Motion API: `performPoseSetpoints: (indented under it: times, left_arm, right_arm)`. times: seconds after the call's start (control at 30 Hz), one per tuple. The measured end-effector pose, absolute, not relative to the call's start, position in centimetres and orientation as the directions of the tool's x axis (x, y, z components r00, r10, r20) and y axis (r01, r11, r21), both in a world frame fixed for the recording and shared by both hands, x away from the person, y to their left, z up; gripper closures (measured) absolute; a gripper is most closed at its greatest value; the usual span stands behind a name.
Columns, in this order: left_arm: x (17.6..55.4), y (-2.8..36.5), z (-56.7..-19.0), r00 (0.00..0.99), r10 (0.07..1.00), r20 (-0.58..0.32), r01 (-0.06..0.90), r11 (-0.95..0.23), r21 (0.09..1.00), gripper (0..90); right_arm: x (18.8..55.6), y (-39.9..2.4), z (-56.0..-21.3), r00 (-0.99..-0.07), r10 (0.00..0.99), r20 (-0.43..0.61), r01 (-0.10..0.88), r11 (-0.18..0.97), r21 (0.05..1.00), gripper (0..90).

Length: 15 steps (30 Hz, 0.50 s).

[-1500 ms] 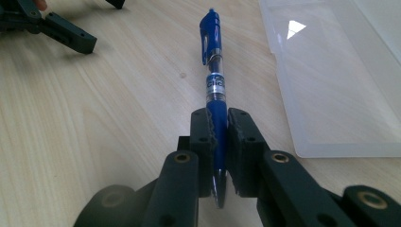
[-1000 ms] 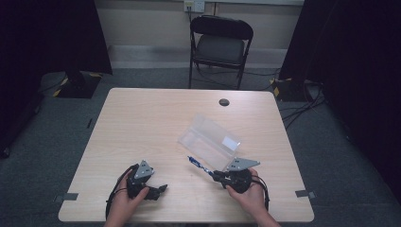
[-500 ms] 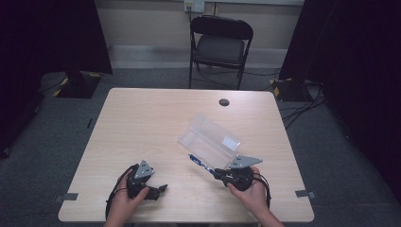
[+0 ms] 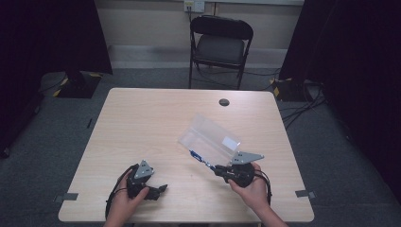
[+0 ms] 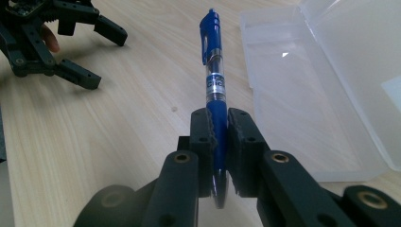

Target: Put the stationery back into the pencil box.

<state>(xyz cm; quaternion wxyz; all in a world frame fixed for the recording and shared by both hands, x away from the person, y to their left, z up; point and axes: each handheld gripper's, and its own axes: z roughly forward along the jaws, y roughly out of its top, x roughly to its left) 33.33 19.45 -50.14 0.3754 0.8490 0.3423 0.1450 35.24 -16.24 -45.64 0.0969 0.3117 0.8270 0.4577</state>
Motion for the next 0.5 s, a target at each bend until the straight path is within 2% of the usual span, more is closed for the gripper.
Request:
performPoseSetpoints:
  times: [0.5]
  left_arm:
    - [33.3,19.4,-50.2,0.723,0.691,-0.011,0.47,-0.481,0.74,13.0]
  right_arm:
    - [36.8,-16.4,-44.6,-0.773,0.622,0.126,0.43,0.367,0.825,81.1]
